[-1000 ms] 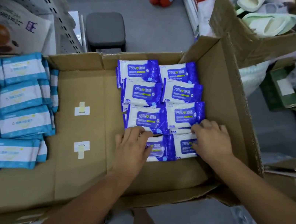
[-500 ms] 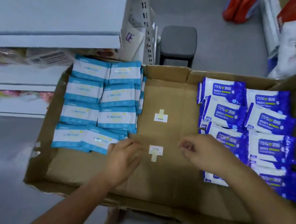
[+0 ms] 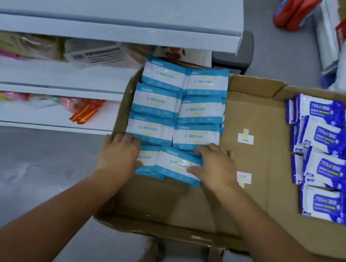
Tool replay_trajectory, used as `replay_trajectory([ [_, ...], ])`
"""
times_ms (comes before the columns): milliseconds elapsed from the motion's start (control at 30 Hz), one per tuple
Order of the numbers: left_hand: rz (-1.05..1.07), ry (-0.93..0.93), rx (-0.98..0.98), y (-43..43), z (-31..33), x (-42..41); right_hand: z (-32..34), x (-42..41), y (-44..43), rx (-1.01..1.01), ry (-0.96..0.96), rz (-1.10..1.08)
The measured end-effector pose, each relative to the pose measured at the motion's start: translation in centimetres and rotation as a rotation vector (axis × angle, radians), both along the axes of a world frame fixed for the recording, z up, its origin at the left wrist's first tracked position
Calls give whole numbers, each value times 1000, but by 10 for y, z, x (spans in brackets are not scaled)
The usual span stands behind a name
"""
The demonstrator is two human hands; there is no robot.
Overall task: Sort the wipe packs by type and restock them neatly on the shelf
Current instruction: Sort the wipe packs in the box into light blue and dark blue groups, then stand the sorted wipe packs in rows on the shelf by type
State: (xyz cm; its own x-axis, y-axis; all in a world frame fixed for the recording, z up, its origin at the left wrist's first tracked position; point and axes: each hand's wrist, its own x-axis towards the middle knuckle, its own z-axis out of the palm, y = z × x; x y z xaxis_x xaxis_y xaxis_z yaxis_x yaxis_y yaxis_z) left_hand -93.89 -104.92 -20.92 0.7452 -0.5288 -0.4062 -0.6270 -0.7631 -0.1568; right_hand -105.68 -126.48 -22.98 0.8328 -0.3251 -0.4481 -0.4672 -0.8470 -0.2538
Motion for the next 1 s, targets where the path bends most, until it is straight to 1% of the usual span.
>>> replay_trajectory([
  [100, -64, -38, 47, 4, -5, 5, -2, 3, 1, -23, 7, -5],
  [200, -72, -52, 76, 7, -7, 7, -2, 3, 0, 38, 16, -61],
  [267, -83, -57, 73, 7, -6, 8, -1, 3, -3, 148, -12, -99],
  [333, -89, -50, 63, 9, -3, 12, 5, 3, -6, 326, -41, -160],
  [400, -55, 4, 3, 10, 4, 13, 15, -1, -10, 456, -43, -187],
  [433, -11, 65, -58, 10, 10, 13, 20, -4, -12, 501, -41, -201],
  [500, 134, 250, -203, 10, 28, 11, 39, -7, -16, 602, -60, -275],
  [567, 345, 438, -416, 11, 51, 10, 68, -8, -22, 723, -113, -391],
  [633, 551, 556, -680, 15, 78, 10, 99, -6, -29, 847, -174, -499],
  [767, 819, 661, -1184, 32, 148, 12, 170, 2, -36, 1056, -317, -628],
  [867, 898, 676, -1375, 52, 200, 15, 224, 15, -28, 1190, -410, -682],
  [933, 927, 688, -1496, 67, 232, 19, 256, 26, -18, 1232, -477, -680],
  [1000, 974, 690, -1647, 82, 262, 23, 286, 38, -3, 1261, -522, -632],
])
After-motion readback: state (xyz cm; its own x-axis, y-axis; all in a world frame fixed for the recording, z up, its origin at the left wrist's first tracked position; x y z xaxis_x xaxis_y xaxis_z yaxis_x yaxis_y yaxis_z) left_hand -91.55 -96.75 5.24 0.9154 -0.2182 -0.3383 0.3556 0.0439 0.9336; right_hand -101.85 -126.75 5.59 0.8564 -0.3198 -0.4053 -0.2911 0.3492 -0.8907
